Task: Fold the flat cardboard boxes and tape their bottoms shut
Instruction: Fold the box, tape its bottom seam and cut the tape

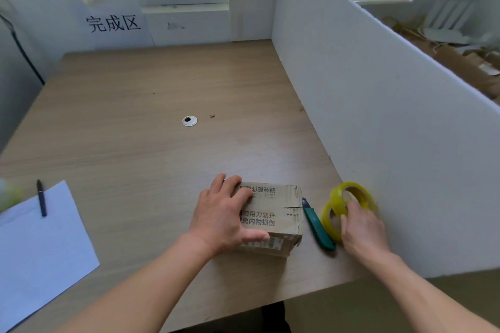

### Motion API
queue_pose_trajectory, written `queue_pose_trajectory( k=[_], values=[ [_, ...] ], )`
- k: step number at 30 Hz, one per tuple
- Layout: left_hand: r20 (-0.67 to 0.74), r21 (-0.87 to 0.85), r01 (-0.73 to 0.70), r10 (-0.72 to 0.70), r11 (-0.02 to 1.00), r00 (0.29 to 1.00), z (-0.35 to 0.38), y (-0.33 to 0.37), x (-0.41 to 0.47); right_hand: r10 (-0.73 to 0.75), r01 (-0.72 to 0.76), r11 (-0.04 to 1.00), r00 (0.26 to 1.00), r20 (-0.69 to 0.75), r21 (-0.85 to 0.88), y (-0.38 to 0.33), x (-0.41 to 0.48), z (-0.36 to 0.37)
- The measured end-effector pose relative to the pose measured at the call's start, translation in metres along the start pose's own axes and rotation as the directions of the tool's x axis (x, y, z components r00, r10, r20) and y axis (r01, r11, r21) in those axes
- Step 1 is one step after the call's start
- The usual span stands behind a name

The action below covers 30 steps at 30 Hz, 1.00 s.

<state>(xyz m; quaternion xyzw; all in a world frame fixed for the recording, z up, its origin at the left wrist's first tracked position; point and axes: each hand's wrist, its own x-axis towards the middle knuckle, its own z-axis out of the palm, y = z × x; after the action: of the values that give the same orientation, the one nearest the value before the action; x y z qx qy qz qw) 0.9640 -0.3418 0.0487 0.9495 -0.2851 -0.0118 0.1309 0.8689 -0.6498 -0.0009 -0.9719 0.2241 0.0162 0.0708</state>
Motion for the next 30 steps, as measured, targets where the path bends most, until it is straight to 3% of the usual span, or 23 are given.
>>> queue_pose_trajectory(
  k=[3, 5, 8, 10, 13, 15, 18, 24, 26, 28, 30],
  values=[
    [-0.023, 0.004, -0.002, 0.002, 1.000, 1.000, 0.000, -0.001, -0.002, -0.101, 0.125, 0.972, 0.986, -0.129, 0.196, -0.015, 0.003, -0.014],
    [-0.038, 0.014, 0.000, 0.000, 1.000, 0.999, -0.001, -0.004, -0.003, -0.128, 0.206, 0.901, 0.967, -0.218, 0.382, -0.037, 0.002, -0.034],
    [-0.058, 0.008, 0.023, -0.023, 1.000, 0.998, -0.005, -0.015, -0.006, -0.146, 0.342, 0.675, 0.930, -0.337, 0.654, -0.082, -0.003, -0.071],
    [-0.055, -0.011, 0.059, -0.059, 0.998, 0.997, -0.009, -0.024, -0.010, -0.191, 0.389, 0.477, 0.921, -0.339, 0.788, -0.115, -0.006, -0.089],
    [-0.032, -0.015, 0.119, -0.120, 0.993, 0.992, -0.016, -0.037, -0.018, -0.310, 0.327, 0.195, 0.915, -0.259, 0.925, -0.155, -0.012, -0.098],
    [-0.038, -0.022, 0.152, -0.153, 0.988, 0.987, -0.021, -0.045, -0.025, -0.374, 0.253, 0.131, 0.908, -0.189, 0.959, -0.173, -0.013, -0.092],
    [-0.033, -0.029, 0.197, -0.198, 0.980, 0.980, -0.025, -0.056, -0.035, -0.434, 0.183, 0.170, 0.896, -0.093, 0.968, -0.190, -0.015, -0.079],
    [-0.035, -0.089, 0.216, -0.220, 0.972, 0.975, -0.026, -0.071, -0.048, -0.447, 0.262, 0.377, 0.892, -0.073, 0.888, -0.216, -0.013, -0.068],
    [-0.149, -0.237, 0.197, -0.237, 0.951, 0.960, -0.032, -0.070, -0.049, -0.488, 0.299, 0.418, 0.871, -0.066, 0.858, -0.221, -0.007, -0.067],
    [-0.328, -0.413, 0.157, -0.307, 0.897, 0.893, -0.042, -0.069, -0.044, -0.534, 0.345, 0.460, 0.844, -0.056, 0.818, -0.226, 0.000, -0.066],
    [-0.299, -0.638, 0.158, -0.432, 0.753, 0.851, -0.064, -0.065, -0.033, -0.586, 0.384, 0.480, 0.809, -0.037, 0.789, -0.229, 0.006, -0.068]
  ],
)
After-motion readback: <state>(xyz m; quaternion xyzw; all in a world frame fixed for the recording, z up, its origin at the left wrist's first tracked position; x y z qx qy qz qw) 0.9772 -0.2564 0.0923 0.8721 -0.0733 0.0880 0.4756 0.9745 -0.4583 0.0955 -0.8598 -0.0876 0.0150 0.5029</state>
